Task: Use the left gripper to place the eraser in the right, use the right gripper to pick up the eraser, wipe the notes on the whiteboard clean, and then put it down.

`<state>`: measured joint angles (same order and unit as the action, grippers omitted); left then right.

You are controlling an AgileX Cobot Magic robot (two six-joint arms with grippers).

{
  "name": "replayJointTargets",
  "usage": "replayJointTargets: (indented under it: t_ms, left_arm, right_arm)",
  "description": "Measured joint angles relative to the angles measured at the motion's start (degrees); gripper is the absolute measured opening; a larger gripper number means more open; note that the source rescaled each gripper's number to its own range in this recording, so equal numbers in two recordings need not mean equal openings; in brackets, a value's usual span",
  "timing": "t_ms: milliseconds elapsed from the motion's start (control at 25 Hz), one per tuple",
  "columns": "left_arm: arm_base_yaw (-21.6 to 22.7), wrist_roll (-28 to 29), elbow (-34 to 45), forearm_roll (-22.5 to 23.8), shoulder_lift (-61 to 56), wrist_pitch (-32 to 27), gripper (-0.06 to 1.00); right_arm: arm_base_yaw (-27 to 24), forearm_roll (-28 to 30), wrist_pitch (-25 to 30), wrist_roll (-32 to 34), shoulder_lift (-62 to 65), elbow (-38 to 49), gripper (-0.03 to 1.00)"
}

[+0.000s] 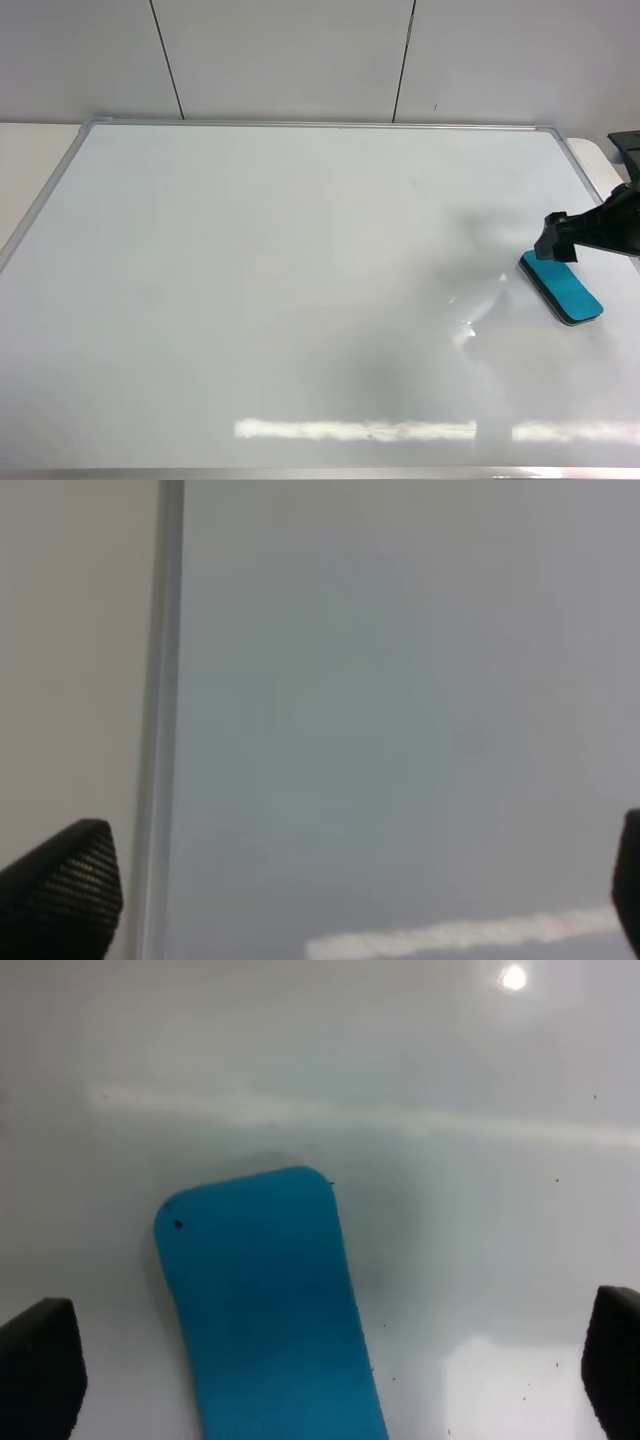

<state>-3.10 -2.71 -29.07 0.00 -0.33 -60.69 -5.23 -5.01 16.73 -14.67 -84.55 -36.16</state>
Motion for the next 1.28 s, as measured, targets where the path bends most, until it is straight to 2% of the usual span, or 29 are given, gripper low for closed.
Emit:
replayJointTargets:
  t_ms: [240,440,640,920,1080,1280]
  left_arm:
    - [0.0,0.0,0.0,0.0,0.0,0.0,1.00]
    - [0.0,0.0,0.0,0.0,0.0,0.0,1.00]
    - [0.0,0.0,0.0,0.0,0.0,0.0,1.00]
    - [0.0,0.0,0.0,0.0,0.0,0.0,1.00]
    - [0.0,0.0,0.0,0.0,0.0,0.0,1.00]
    - [0.0,0.0,0.0,0.0,0.0,0.0,1.00]
  right_arm:
    - [0.0,-5.2,1.7,0.1,8.3,-1.3,1.00]
    - [0.0,-8.5,8.5,0.1,19.9,-7.2,1.00]
    - [0.0,-9.4,15.5,0.1,32.6,-12.5,1.00]
    - [0.0,-10.2,24.4,1.2,51.1,-13.5,1.00]
    - [0.0,-10.8,32.2,2.7,60.3,-13.5,1.00]
    - [0.0,-10.1,48.6,4.6,70.3,-13.6,1.00]
